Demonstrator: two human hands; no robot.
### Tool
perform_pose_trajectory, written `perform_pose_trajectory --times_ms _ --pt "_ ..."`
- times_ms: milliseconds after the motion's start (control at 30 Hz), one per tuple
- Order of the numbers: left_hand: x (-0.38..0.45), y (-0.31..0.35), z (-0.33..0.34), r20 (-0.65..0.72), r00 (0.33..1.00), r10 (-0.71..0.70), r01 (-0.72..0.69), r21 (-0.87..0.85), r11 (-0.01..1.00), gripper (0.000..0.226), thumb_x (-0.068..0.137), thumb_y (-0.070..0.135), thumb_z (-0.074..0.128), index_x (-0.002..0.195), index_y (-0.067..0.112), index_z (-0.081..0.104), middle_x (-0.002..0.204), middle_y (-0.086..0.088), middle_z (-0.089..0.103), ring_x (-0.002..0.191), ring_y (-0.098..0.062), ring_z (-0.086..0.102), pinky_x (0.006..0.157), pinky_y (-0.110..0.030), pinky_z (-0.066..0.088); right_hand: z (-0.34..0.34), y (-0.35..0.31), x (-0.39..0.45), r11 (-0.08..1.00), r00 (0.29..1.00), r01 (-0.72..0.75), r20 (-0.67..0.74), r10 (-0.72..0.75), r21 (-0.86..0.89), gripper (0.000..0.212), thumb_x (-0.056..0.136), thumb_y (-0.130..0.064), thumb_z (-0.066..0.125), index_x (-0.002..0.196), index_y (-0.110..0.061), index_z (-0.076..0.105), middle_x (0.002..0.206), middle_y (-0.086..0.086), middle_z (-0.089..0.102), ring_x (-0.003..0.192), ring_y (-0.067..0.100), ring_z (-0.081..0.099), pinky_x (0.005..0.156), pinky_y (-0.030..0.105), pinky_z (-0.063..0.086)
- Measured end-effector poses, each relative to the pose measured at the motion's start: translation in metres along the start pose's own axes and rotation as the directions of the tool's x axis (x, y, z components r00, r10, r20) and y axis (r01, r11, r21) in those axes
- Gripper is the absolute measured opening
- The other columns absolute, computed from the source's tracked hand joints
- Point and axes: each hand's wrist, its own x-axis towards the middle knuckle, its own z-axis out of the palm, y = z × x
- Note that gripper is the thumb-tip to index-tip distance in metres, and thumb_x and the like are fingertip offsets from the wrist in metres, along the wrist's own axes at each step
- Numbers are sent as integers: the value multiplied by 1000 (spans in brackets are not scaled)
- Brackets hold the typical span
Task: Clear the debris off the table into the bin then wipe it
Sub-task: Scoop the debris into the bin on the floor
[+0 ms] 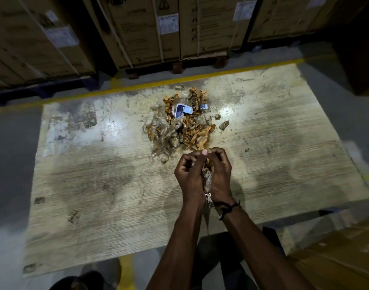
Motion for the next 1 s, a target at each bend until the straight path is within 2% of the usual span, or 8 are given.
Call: perform_pose_trajectory --times_ms 100,233,367,500,600,700,833,1000 --pt "-11 28 11 21 1000 18 -17 -62 998 33 86 -8 77 72 11 54 85 -5 67 79 -19 62 76 -32 55 10 -30 -10 999 1000 23 12 -22 -37 9 100 -7 56 101 -6 65 90 3 62 86 18 60 77 30 50" --pt "-26 62 24 71 996 51 -41 -139 989 33 83 -6 80 75 13 55 90 -6 67 86 -24 60 81 -40 51 29 -75 -27 992 993 110 56 -106 -69 26 92 -18 52 105 -3 68 101 3 69 90 6 67 77 18 53" --pt "-44 101 39 113 984 134 -118 -139 983 27 77 7 84 78 19 60 96 -2 68 92 -22 63 84 -41 52 46 -113 -42 987 984 155 92 -150 -51 25 91 -23 55 101 -3 67 108 12 68 100 15 68 80 20 53" --pt "-60 132 48 128 978 164 -147 -133 980 27 89 -11 71 106 5 58 108 15 74 99 -8 72 83 -31 56 60 -150 -57 974 969 211 146 -198 -83 20 102 4 45 99 4 65 110 10 69 100 3 68 81 15 51" --pt "-73 154 52 125 969 215 -200 -126 972 42 85 -1 76 125 8 63 120 11 74 111 -15 70 89 -32 57 68 -168 -68 967 954 249 187 -234 -57 18 100 3 46 97 11 62 100 11 68 92 10 67 78 19 52" --pt "-81 170 55 143 958 248 -223 -170 960 50 85 3 73 132 17 68 123 3 75 110 -21 70 93 -38 54 81 -185 -75 977 952 211 222 -209 12 16 91 -15 54 96 -3 63 100 11 66 97 25 65 81 34 53" --pt "-82 187 59 102 943 316 -297 -161 941 38 75 24 77 113 19 80 129 -20 70 124 -43 63 104 -56 50 97 -207 -80 972 930 226 282 -235 63 17 88 -13 52 96 -9 67 102 8 65 97 19 64 82 30 51" --pt "-95 213 68 26 902 430 -411 -245 878 15 77 11 67 86 13 79 112 -11 73 115 -35 66 96 -42 54 114 -221 -79 980 870 121 459 -181 158 23 89 -27 58 87 -5 64 93 17 60 93 30 55 86 43 42"
